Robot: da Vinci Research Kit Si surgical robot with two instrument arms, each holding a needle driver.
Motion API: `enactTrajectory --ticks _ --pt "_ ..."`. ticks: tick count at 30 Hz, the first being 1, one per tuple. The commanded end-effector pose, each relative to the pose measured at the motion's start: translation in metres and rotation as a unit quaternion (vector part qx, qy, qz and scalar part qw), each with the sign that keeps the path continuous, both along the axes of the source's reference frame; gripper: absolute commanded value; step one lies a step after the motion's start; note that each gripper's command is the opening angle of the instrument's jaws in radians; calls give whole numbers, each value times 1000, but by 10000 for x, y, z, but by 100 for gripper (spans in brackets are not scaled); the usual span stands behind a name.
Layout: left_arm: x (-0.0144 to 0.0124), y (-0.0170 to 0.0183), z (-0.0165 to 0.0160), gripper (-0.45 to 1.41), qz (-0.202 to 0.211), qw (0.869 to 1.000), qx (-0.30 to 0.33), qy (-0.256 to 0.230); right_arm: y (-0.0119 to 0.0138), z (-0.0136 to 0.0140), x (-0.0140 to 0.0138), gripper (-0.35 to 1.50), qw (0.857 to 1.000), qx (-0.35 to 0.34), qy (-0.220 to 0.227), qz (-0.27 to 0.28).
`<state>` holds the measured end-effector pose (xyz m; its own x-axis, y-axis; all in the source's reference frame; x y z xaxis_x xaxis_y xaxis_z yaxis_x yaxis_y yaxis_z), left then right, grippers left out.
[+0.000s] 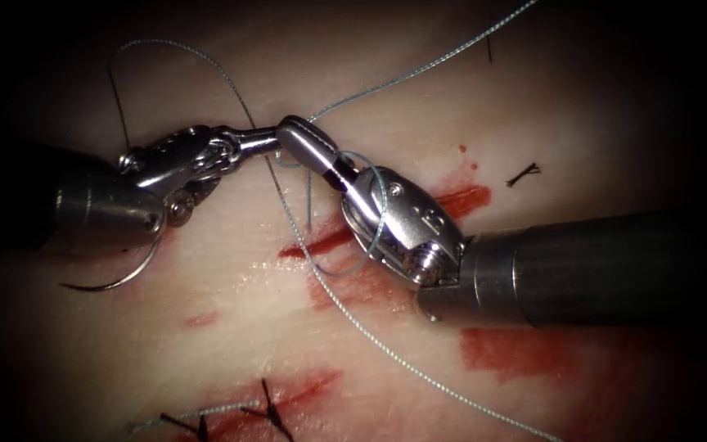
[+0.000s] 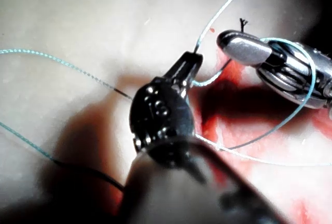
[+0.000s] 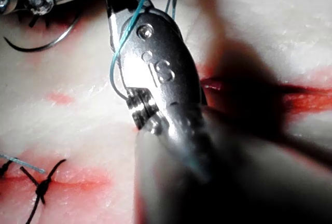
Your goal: Wound Closure
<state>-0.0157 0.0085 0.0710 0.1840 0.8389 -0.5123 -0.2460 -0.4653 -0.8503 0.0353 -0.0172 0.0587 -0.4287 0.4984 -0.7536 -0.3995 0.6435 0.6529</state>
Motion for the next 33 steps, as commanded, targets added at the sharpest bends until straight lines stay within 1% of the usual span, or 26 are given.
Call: enactTrajectory --ticks 1,2,6,9,12,13,17,20,23,26,29,33 --pt "-4 -2 5 -45 2 1000 3 3 -1 3 6 -35 1000 12 13 1" --pt "-1 -1 4 -45 4 1000 4 1 -1 2 3 -35 999 18 28 -3" --pt "5 0 3 -45 22 1000 4 -8 4 1 0 -35 999 35 38 11" --pt "9 0 2 -45 27 1000 5 -9 6 3 -3 -35 998 41 30 21" --pt "11 2 -2 -45 33 999 8 -13 9 2 -10 -35 998 52 32 32" --pt "10 5 -7 -45 44 999 10 -19 12 0 -14 -35 997 58 33 38" --pt "8 7 -14 -45 57 998 13 -27 15 2 -17 -35 997 58 26 42" --pt "8 4 -17 -45 58 998 17 -29 18 6 -21 -35 996 65 20 52" --pt "8 5 -20 -45 59 998 18 -29 22 10 -28 -35 995 74 19 63" --pt "11 6 -22 -45 60 998 19 -30 25 17 -36 -35 993 88 4 83" --pt "11 7 -22 -45 62 997 20 -32 24 22 -40 -35 990 99 -4 98" --pt "11 9 -25 -45 63 997 24 -33 19 26 -40 -35 989 102 -13 103"
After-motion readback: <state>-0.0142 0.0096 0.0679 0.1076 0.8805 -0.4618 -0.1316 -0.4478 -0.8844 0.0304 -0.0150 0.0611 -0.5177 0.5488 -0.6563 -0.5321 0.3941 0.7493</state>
